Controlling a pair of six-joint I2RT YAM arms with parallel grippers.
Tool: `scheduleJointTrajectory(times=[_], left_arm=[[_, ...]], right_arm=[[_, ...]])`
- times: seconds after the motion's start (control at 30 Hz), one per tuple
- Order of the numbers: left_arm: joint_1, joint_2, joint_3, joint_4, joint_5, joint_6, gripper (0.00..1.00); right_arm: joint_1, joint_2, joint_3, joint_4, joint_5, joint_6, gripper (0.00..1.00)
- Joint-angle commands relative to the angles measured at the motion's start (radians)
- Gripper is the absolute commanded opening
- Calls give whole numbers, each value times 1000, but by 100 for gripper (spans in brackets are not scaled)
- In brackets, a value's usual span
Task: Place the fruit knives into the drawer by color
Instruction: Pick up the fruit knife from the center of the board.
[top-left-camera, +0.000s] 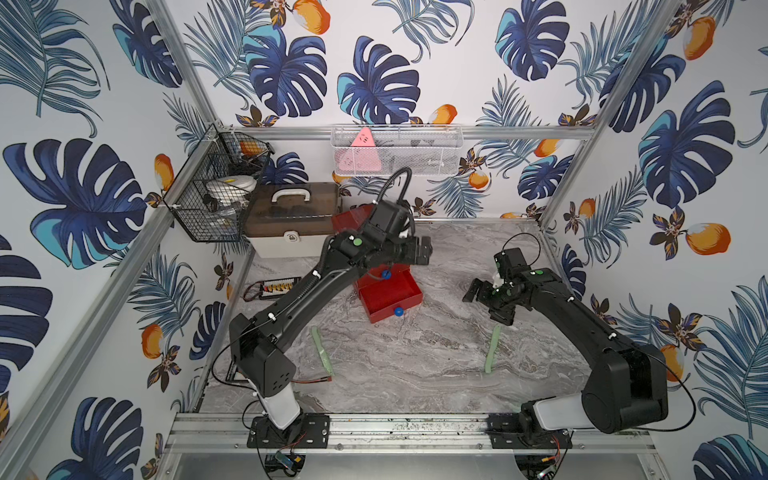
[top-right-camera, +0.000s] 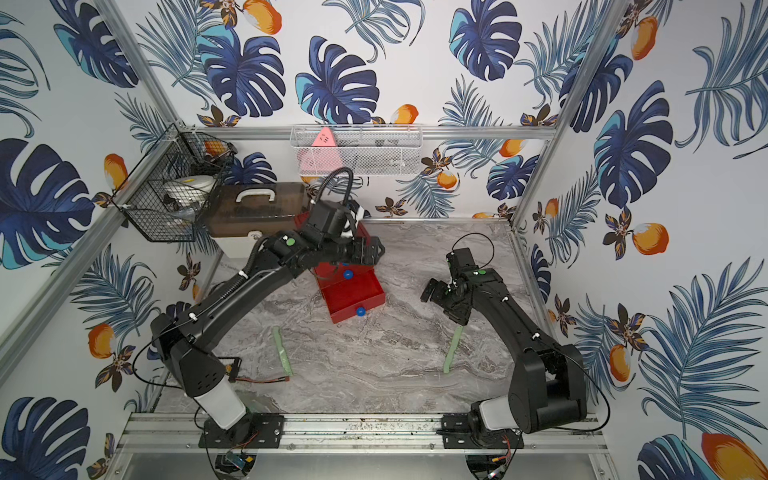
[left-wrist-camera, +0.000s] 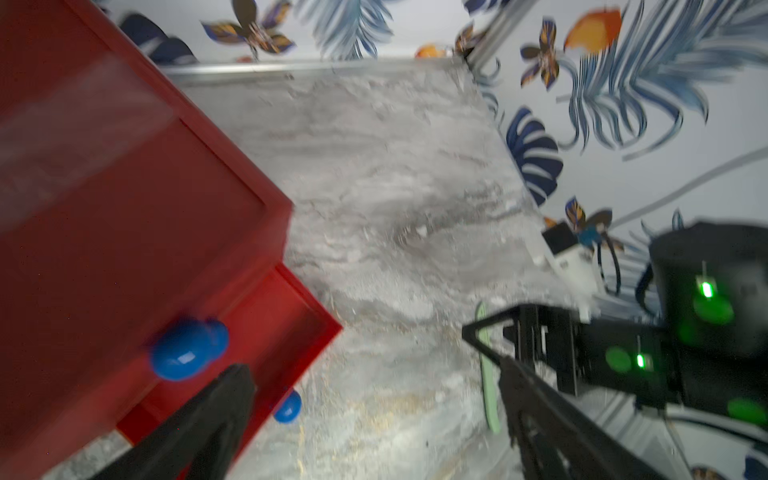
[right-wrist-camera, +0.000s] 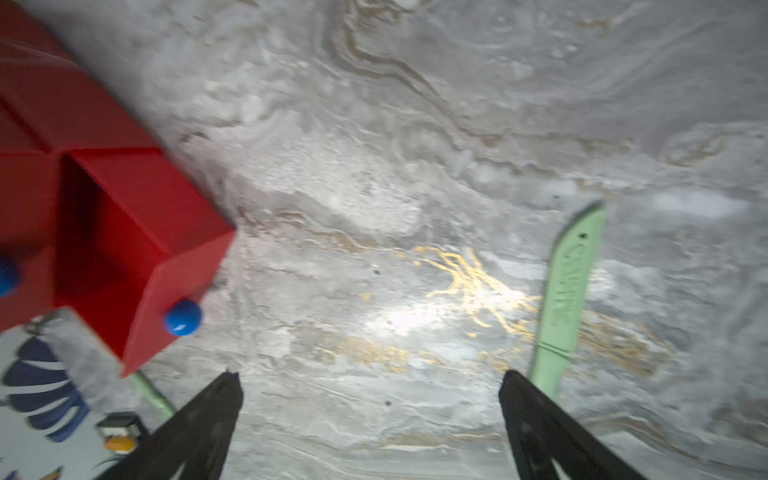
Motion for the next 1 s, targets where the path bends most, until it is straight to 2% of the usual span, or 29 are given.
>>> scheduleJointTrajectory(times=[0.0,0.13,0.27,0.37,0.57,0.77,0.97], left_arm=[[-79,-66,-157,76,-19,-71,99],[-209,-114,-352,178,-25,-121,99],[-342,-115,-456,200,-54,-112,99],[-393,-139,-545,248,-66,-137,99],[-408,-209,-684,326,-62,-195,99],[-408,-228,-698,315,-67,-177,99],[-408,-239,-713,311,-61,-179,99]], right_arm=[[-36,20,-33,-110,63,-122,100],[-56,42,-99,-94,76,-152,100],[-53,52,-95,-103,63,-131,92],[-45,29,-120,-101,69,-99,85],[-34,-33,-234,-56,61,28,76],[-34,-51,-335,17,55,64,71],[-35,-15,-359,96,55,77,62]])
